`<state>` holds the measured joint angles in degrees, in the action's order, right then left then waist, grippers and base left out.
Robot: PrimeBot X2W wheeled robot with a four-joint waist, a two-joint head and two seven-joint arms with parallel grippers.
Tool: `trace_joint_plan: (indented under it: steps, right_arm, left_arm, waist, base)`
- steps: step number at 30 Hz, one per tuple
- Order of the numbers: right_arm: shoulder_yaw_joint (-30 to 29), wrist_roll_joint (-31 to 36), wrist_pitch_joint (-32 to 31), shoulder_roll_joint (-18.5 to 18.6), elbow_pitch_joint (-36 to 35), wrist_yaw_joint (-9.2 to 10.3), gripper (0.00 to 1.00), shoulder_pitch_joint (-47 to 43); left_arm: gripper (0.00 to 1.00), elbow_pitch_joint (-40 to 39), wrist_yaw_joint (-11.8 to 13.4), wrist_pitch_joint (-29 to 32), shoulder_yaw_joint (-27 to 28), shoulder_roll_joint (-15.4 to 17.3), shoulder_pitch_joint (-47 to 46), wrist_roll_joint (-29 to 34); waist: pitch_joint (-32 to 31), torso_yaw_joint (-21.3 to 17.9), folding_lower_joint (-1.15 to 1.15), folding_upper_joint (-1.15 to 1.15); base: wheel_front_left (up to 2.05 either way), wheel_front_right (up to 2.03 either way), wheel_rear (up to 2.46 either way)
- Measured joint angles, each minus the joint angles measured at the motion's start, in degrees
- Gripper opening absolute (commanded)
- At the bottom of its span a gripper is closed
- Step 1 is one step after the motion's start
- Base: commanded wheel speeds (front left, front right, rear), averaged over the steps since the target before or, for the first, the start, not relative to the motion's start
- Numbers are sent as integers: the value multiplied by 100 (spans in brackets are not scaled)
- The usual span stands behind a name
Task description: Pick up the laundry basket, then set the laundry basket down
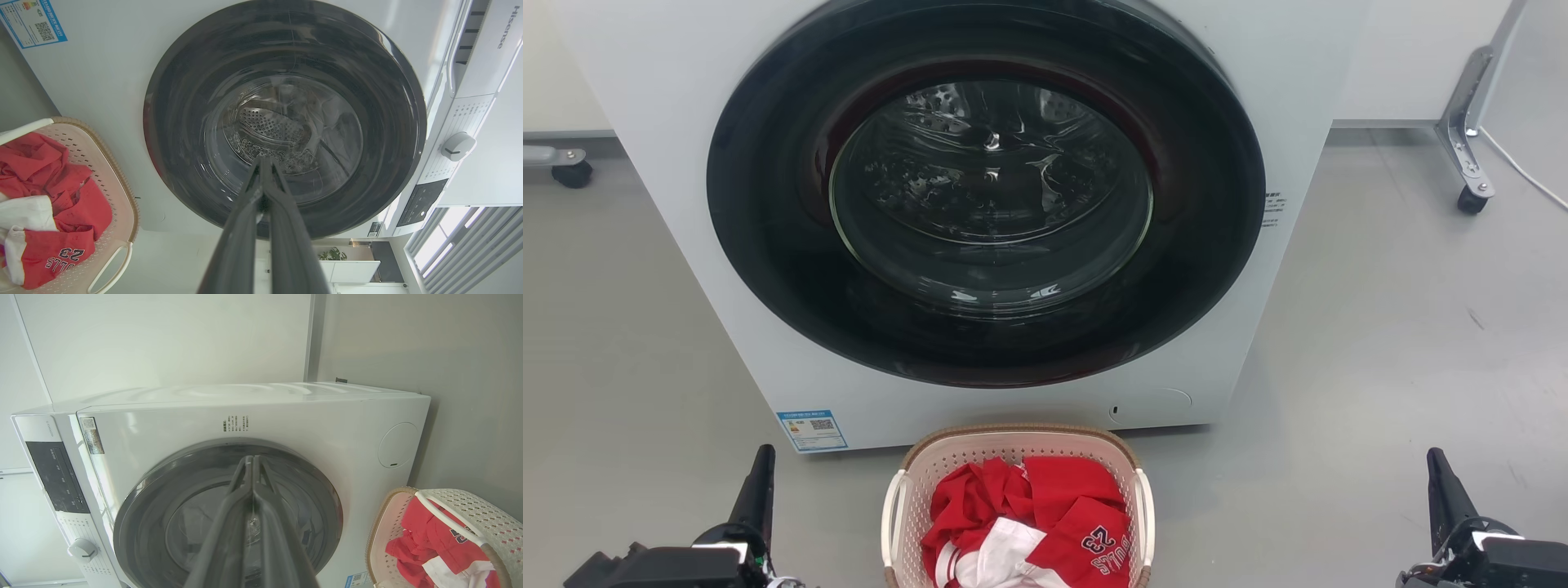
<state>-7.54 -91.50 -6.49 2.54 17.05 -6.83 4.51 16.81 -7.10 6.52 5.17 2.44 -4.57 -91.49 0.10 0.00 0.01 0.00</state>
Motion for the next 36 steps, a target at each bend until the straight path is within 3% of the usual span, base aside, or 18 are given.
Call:
trace_joint_plan:
  steps: [36]
  right_arm:
    - [-2,-9,0,-2,4,-7,0,77]
  left_arm:
    - [0,11,0,0,0,-7,-1,-23]
  waist:
    - [0,0,0,0]
  base:
    - [0,0,0]
